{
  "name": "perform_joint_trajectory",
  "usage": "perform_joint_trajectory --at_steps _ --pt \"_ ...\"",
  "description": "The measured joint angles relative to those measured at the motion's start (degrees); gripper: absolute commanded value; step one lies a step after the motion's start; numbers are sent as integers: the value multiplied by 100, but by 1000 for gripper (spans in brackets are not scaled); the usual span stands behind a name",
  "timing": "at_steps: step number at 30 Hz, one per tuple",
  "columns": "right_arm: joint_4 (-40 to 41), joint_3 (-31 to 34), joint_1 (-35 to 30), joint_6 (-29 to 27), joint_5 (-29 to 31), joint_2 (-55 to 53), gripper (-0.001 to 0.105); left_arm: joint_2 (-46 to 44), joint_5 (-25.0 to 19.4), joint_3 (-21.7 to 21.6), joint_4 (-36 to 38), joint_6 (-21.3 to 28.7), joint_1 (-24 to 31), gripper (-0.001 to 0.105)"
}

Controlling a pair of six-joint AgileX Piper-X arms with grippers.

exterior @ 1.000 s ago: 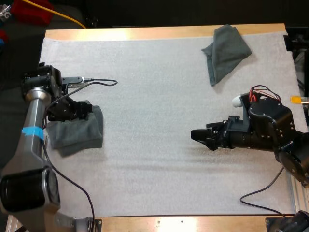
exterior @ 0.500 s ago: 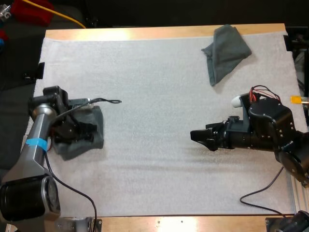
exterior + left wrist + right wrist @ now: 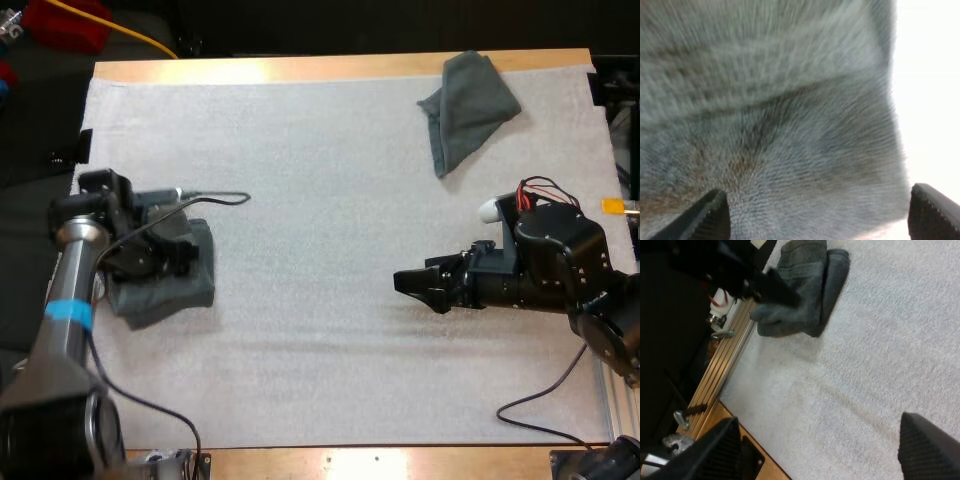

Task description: Pick towel from pile, fold and stack

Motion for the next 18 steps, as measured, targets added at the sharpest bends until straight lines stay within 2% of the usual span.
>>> perform_joint_trajectory --at_steps 5,13,18 --pt "0 0 0 0 67 0 64 -713 84 -279 7 0 0 70" --pt "0 0 0 -119 858 0 64 -1782 163 -316 351 -17 0 70" --pt "124 0 -224 -272 1335 0 64 -2317 452 -316 451 -59 0 70"
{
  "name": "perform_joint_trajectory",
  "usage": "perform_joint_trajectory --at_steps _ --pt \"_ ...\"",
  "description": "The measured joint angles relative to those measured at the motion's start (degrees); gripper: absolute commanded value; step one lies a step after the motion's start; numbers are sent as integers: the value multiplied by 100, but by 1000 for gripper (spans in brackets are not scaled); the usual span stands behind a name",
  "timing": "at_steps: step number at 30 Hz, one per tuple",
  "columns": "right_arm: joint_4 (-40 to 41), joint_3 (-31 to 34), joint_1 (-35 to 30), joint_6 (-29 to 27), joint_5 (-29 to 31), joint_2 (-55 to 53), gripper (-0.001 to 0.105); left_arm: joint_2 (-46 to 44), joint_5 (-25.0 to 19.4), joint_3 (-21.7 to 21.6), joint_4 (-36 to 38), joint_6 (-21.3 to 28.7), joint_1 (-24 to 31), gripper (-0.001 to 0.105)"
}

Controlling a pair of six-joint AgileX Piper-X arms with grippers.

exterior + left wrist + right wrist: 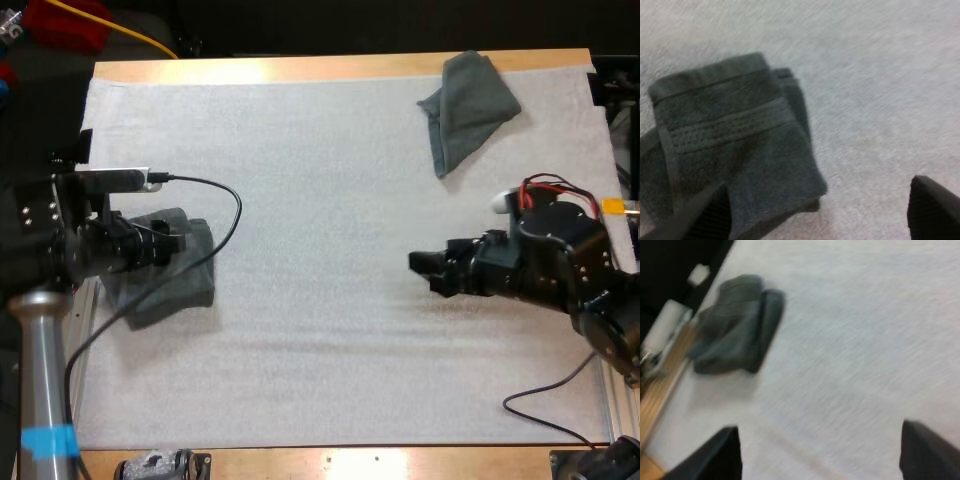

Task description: Pick towel from pile, fold and stack

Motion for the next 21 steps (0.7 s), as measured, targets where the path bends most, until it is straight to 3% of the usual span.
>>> perform_joint_trajectory --at_steps 7,12,17,21 --pt "850 0 -895 -519 739 0 64 -489 288 0 43 -86 -17 70" --pt "1282 0 -1541 -918 1140 0 64 -772 275 0 77 -107 -439 70" --pt "1661 0 -1981 -1274 1744 -59 64 -1052 -394 0 136 -16 -968 70" --pt "1880 0 -2099 -1604 2343 -277 64 -1236 -540 0 263 35 -1013 70"
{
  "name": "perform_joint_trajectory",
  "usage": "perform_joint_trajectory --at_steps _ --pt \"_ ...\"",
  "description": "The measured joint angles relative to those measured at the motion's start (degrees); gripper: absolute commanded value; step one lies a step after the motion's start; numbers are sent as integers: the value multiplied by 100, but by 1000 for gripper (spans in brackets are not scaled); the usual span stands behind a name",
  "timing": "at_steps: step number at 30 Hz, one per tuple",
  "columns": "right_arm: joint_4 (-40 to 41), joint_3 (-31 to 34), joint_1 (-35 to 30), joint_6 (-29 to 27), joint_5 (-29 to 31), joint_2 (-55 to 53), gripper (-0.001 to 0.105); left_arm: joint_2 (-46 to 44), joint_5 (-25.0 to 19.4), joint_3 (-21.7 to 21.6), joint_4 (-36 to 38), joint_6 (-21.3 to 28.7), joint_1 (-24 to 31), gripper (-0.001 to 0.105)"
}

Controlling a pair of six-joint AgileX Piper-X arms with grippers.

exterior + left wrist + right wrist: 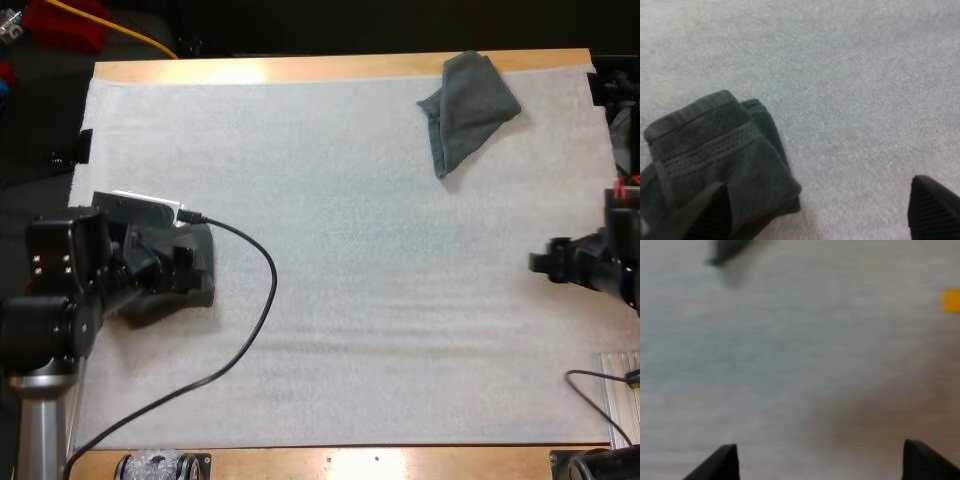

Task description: Pick towel from pile, fold and stack

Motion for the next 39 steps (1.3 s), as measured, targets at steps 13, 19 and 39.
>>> perform_joint_trajectory --at_steps 13,19,39 --pt "341 0 0 -350 221 -1270 64 -1079 -52 0 345 0 0 70" --pt "821 0 0 -350 230 -2011 64 -1806 -52 -8 405 0 0 70" --pt "1274 0 0 -350 260 -4346 64 -4485 -52 -14 1543 130 0 70"
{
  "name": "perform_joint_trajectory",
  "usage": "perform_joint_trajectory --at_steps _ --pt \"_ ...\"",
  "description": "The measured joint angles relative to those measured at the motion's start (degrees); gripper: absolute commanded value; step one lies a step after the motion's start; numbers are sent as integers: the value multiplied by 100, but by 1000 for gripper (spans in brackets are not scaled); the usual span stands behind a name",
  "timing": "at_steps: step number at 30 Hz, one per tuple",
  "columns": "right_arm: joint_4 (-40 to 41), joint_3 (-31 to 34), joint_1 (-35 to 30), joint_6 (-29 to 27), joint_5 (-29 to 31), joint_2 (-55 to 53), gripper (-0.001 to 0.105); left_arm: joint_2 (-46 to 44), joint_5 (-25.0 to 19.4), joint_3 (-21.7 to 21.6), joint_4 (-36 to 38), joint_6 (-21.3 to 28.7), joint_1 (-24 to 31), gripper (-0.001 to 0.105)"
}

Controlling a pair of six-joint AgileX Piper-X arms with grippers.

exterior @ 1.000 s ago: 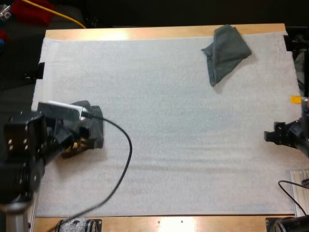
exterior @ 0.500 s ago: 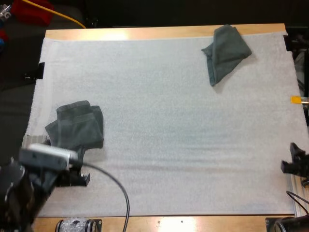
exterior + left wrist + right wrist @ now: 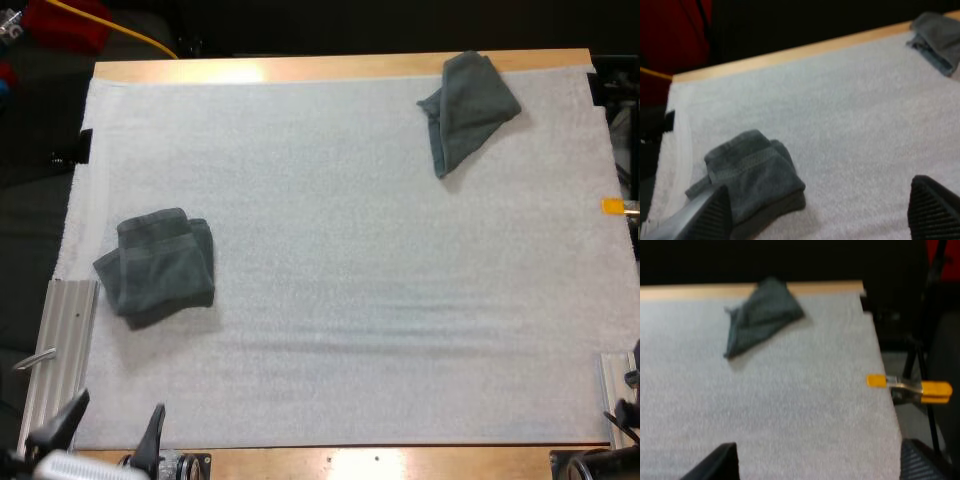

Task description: Pick towel from pile, fold and stack

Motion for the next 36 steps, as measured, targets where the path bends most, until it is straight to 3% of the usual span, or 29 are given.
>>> perform_joint_trajectory --at_steps 6,19,27,36 --pt "30 0 0 18 0 -652 64 -748 16 -38 260 7 0 70" --pt "341 -24 0 117 0 -1145 64 -761 151 51 439 7 26 70" --pt "-141 570 0 120 0 -1145 64 -761 151 713 282 7 26 70" --pt "-1365 1567 0 136 0 -1145 64 -753 160 1643 -758 23 26 70"
